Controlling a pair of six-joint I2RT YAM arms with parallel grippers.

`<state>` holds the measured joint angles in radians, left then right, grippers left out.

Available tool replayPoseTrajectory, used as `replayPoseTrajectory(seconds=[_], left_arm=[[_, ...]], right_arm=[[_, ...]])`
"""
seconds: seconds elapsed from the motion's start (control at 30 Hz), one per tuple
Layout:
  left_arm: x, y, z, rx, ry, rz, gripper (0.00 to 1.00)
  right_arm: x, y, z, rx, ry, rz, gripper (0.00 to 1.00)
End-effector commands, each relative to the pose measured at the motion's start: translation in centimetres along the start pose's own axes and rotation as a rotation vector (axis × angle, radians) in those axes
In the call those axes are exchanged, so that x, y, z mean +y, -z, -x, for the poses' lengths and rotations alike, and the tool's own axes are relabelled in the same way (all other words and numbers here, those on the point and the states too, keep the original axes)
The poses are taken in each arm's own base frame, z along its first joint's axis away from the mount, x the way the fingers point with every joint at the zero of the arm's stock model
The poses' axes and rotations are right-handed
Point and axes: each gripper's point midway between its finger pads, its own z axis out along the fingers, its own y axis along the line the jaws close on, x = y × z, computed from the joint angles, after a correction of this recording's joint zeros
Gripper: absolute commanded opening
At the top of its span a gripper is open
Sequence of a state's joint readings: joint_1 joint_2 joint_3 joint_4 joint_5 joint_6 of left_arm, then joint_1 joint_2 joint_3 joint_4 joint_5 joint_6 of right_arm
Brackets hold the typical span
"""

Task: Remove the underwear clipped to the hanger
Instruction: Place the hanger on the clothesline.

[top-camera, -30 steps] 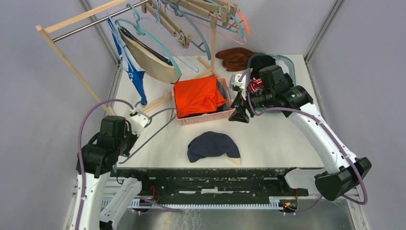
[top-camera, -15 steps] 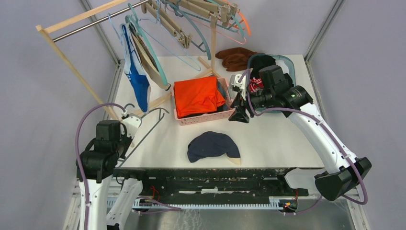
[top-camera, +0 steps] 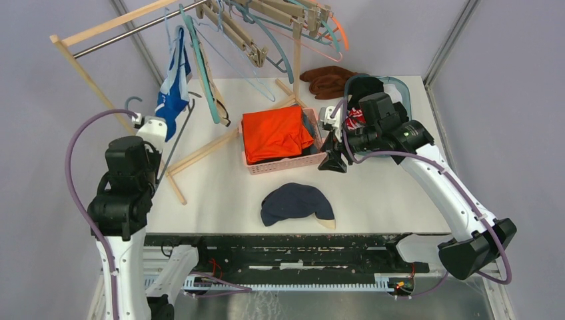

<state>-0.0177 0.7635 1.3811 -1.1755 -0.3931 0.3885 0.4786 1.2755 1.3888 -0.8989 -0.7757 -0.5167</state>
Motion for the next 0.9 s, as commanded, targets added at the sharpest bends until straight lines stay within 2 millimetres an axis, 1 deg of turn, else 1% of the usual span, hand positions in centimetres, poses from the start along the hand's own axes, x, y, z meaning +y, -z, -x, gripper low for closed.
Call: replayPoseTrajectory(seconds=[0.0,0.03,0.1,0.2,0.27,0.4,0.5,0.6,0.67,0.77,0.87], left_arm=[[3.5,0.4,2.9,-0.062,0.101,0.152,0.03],[3.5,0.1,2.6,-0.040,0.082,0.155,0.03],[2.9,-0.8,1.5,0.018,0.020,0.135,0.03],[1.0,-2.1,-1.4,0.127,-0.081,0.075,0.03],[0.1,-2.6,-3.3,0.179,-0.122,0.048,0.03],[-0.5,-2.7,-5.4,0.217,-0.147,0.056,0.03],[-0.6,-2.5,-6.3,0.217,-0.154,0.063,0.03],[0.2,-2.0,-5.5,0.171,-0.119,0.102,0.03],[1.3,-1.4,-4.6,0.131,-0.084,0.160,0.03],[3.5,-0.6,-2.7,0.074,-0.029,0.255,0.03],[5.2,0.4,0.3,-0.042,0.048,0.313,0.03]], right_arm=[[0.5,0.3,0.5,-0.015,0.051,-0.001,0.65],[0.6,0.2,0.4,-0.013,0.052,0.004,0.65],[0.7,0.0,0.3,-0.007,0.054,0.011,0.65],[0.9,-0.3,0.0,0.004,0.059,0.019,0.65],[0.8,-0.4,-0.1,0.009,0.064,0.018,0.65],[0.8,-0.9,-0.4,0.029,0.071,0.021,0.65],[0.9,-1.3,-0.6,0.041,0.073,0.027,0.65],[0.9,-1.5,-0.8,0.050,0.073,0.029,0.65],[0.9,-1.6,-0.9,0.056,0.074,0.031,0.65],[0.9,-1.6,-0.9,0.059,0.075,0.028,0.65],[1.0,-1.6,-0.9,0.060,0.080,0.026,0.65]])
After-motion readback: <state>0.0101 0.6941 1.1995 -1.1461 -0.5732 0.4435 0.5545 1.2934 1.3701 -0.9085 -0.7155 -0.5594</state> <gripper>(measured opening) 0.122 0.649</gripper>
